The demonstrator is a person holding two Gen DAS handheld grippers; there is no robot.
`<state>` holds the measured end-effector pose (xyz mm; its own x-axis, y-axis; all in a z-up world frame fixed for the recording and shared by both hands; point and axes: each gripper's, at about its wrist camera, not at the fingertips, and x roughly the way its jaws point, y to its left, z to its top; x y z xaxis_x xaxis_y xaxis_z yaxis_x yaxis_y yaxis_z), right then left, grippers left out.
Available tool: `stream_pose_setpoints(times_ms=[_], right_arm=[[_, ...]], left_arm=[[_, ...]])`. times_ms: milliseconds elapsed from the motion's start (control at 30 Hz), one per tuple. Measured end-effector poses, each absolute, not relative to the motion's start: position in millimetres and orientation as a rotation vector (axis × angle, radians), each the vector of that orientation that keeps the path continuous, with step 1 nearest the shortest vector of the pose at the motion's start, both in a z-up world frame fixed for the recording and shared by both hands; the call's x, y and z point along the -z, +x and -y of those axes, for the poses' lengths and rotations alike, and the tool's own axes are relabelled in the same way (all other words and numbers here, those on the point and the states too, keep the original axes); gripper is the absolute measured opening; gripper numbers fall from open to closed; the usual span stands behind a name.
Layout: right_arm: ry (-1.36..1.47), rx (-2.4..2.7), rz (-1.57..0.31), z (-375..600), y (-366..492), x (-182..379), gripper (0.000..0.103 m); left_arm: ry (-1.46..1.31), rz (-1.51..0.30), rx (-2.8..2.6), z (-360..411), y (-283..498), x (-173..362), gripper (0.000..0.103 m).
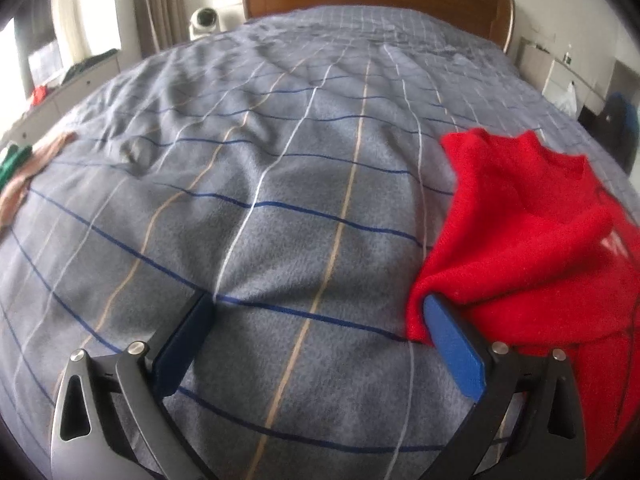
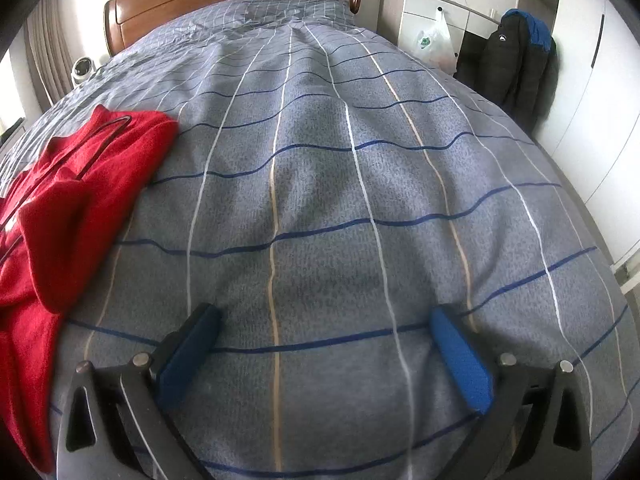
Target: Fold small clothes
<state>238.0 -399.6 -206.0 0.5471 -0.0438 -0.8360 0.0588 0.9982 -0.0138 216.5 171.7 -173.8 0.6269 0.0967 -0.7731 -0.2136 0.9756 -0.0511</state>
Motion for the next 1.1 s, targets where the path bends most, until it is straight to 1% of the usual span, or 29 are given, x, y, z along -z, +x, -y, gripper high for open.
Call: stream_pose_setpoints(times_ms=[100,1100], right_arm=[[0.016,0.062,-0.991,399.1,241.4,206.8,0.103],[0.016,0.063,-0.99,403.4,238.1,207.2,0.103]], left_arm=[[-0.148,-0.875,-0.176,-180.6,219.3,171.2,0.103],[-0.149,-0.876,-0.178,-180.1,219.0,171.1,0.103]])
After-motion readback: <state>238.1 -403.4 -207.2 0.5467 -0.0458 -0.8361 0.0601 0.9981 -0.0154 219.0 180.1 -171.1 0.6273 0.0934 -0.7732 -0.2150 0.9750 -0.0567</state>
